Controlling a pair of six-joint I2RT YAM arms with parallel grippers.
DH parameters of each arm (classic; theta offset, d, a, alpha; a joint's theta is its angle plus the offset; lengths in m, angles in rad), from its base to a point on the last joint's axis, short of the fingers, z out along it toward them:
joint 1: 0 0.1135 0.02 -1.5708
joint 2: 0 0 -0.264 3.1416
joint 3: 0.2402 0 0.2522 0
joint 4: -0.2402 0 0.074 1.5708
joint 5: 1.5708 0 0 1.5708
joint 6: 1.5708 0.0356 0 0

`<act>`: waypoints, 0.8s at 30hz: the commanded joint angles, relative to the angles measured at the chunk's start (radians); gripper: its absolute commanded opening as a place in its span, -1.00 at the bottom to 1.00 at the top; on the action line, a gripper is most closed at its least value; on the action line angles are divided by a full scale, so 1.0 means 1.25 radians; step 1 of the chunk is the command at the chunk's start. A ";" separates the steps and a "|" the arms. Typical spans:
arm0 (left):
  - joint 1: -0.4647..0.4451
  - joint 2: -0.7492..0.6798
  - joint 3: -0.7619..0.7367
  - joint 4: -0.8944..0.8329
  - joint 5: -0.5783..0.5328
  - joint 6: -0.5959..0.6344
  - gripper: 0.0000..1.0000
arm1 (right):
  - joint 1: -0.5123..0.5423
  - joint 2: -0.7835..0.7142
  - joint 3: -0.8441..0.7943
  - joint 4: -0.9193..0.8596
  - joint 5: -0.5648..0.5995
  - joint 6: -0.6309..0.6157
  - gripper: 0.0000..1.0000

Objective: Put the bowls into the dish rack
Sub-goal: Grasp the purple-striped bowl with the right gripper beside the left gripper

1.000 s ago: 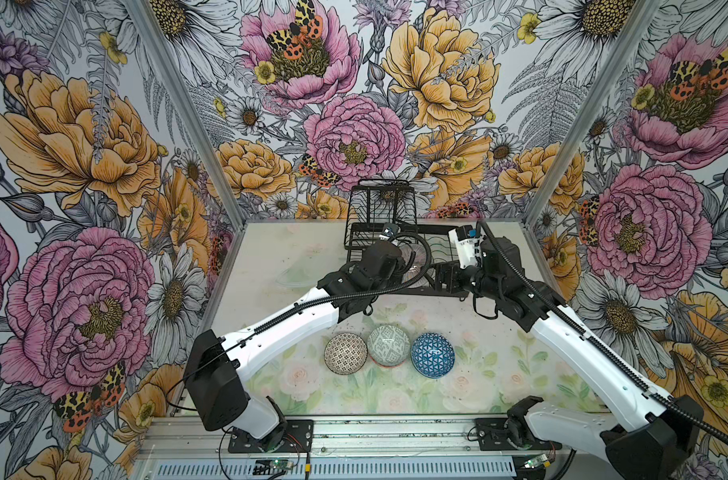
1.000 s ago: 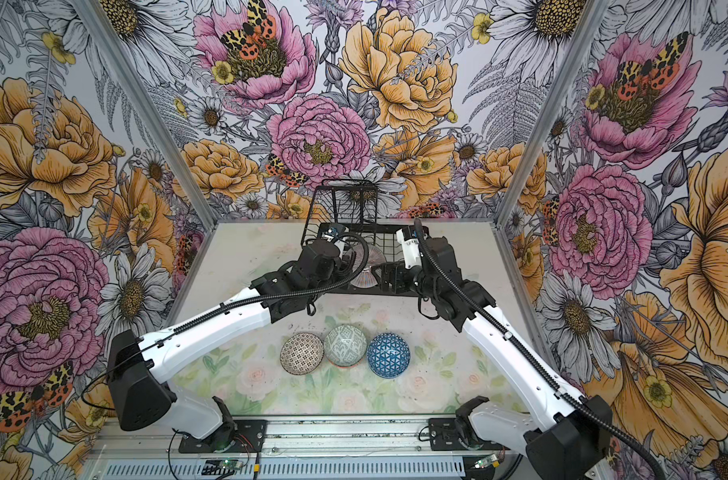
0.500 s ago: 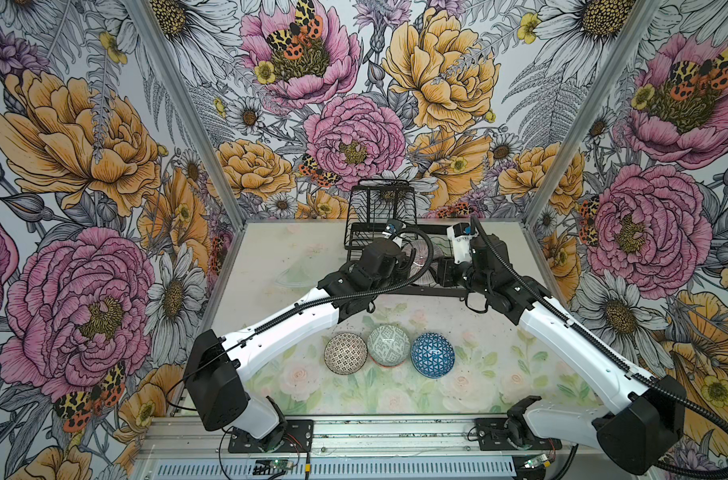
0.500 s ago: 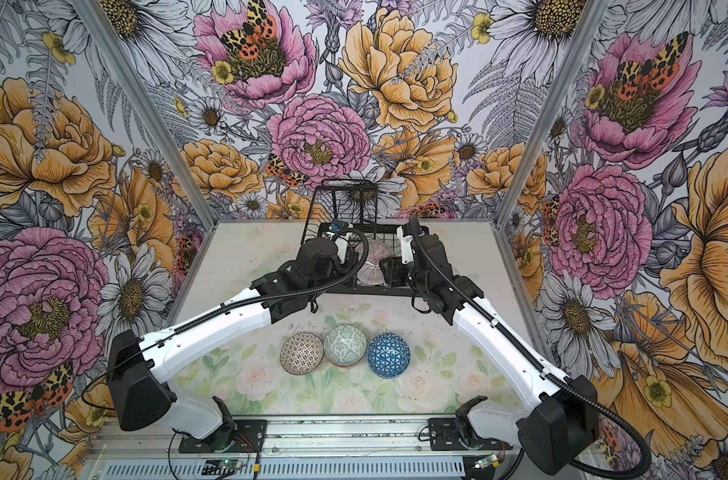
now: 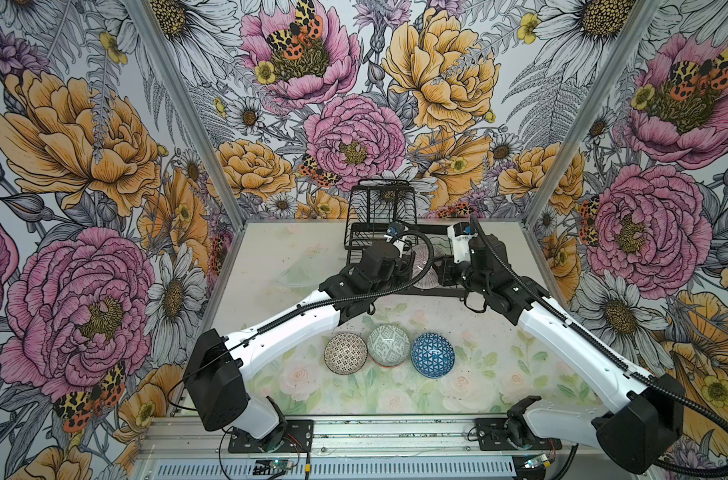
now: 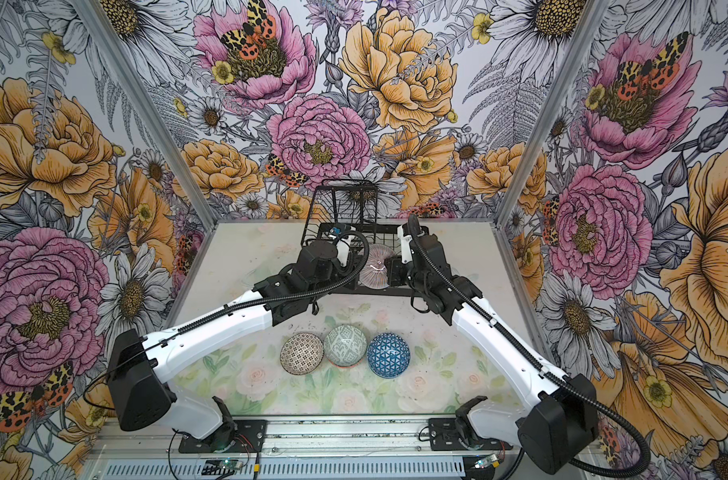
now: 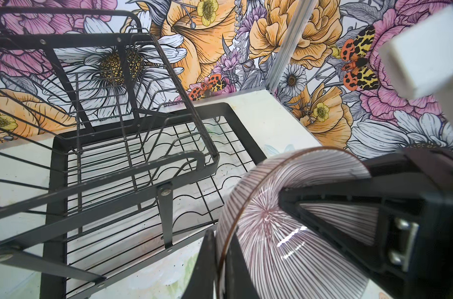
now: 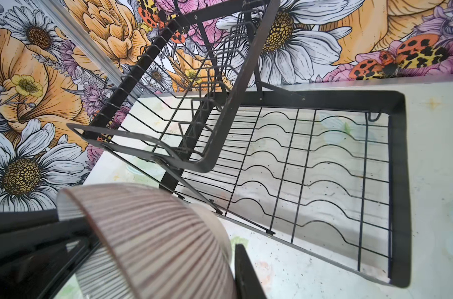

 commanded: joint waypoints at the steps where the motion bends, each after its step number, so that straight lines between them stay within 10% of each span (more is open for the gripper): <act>1: 0.001 -0.027 -0.011 0.046 0.023 -0.016 -1.00 | 0.005 -0.016 -0.005 0.039 -0.003 0.012 -1.00; 8: 0.008 -0.048 -0.017 -0.004 0.010 -0.002 -0.96 | 0.004 -0.033 -0.018 0.037 0.007 -0.003 -1.00; 14: 0.032 -0.075 -0.009 -0.094 0.021 0.016 0.55 | -0.002 -0.045 -0.035 0.038 0.016 -0.022 -1.00; 18: 0.050 -0.096 -0.005 -0.159 0.025 0.027 0.95 | -0.015 -0.052 -0.047 0.037 0.014 -0.035 -1.00; 24: 0.080 -0.125 -0.004 -0.224 0.057 0.040 0.97 | -0.053 -0.057 -0.063 0.032 0.005 -0.070 -1.00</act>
